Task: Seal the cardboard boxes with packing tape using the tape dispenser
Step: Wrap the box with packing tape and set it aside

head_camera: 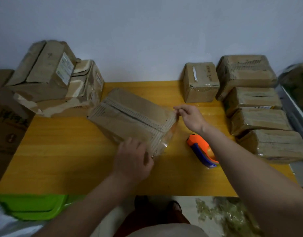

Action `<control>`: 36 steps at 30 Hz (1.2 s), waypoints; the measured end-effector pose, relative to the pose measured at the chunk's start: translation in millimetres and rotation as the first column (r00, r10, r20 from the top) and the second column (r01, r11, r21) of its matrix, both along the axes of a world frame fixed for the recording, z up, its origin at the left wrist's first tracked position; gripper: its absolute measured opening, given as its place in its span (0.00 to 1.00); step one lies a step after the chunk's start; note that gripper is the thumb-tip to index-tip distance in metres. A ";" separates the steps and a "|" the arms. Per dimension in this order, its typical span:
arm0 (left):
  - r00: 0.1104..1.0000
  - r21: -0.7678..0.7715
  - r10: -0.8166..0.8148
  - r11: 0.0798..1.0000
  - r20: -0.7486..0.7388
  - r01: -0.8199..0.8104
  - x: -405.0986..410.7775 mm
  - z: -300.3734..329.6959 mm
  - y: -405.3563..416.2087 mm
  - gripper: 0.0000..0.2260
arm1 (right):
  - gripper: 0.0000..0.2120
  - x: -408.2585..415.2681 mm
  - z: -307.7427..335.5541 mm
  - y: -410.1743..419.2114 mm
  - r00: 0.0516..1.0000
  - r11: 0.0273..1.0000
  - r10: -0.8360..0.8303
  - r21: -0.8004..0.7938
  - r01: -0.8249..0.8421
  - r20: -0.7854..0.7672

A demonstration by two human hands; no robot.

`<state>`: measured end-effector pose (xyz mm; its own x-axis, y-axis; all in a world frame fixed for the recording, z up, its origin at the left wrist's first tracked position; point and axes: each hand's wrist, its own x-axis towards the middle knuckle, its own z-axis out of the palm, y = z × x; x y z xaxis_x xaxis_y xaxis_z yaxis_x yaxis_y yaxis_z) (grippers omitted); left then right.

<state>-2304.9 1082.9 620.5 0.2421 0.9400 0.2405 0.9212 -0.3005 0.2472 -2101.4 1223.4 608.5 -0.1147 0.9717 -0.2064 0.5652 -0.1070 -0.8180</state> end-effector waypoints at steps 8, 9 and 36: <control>0.731 -0.556 -0.599 0.747 -0.325 0.365 -54.1 -13.3 88.0 0.47 | 0.17 -34.4 -20.2 -8.0 0.992 0.985 0.126 -0.119 -0.125 0.004; 0.726 -0.552 -0.605 0.746 -0.327 0.372 -55.0 -18.0 90.0 0.47 | 0.18 -37.3 -22.5 -11.0 0.994 0.987 0.110 -0.114 -0.111 -0.014; 0.931 -0.354 -0.231 0.927 -0.282 0.123 -4.6 -44.5 107.5 0.54 | 0.26 -74.1 -18.1 12.1 0.981 0.988 -0.120 0.077 0.133 -0.151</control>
